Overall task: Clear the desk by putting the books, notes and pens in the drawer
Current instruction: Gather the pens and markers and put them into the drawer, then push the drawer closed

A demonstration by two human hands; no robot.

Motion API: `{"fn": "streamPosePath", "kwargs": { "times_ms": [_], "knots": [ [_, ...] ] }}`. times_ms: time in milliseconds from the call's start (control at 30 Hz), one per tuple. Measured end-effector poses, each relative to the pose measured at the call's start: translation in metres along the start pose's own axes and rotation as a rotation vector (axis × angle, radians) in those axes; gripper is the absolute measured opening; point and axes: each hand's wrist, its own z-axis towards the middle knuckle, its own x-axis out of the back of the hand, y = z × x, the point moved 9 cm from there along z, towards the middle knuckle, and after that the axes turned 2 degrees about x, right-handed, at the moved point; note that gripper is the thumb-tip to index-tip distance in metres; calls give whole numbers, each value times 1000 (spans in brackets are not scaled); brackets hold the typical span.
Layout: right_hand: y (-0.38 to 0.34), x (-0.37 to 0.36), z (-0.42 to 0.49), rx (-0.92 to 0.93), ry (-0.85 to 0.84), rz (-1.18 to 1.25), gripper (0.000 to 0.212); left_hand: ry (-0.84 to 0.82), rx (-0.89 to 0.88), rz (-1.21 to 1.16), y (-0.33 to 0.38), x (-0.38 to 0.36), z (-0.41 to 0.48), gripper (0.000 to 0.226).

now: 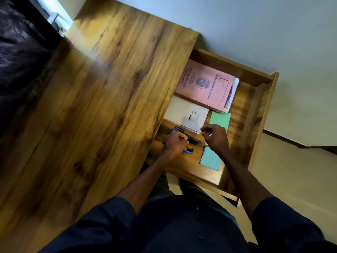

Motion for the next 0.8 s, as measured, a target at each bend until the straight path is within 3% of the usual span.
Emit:
{"fn": "streamPosePath", "kwargs": {
  "times_ms": [367, 667, 800],
  "knots": [
    [33, 29, -24, 31, -16, 54, 14, 20, -2, -50, 15, -46, -42, 9],
    [75, 99, -41, 203, -93, 103, 16, 65, 27, -175, 57, -144, -92, 7],
    [99, 141, -50, 183, -73, 98, 16, 89, -25, -177, 90, -173, -108, 16]
  ]
}}
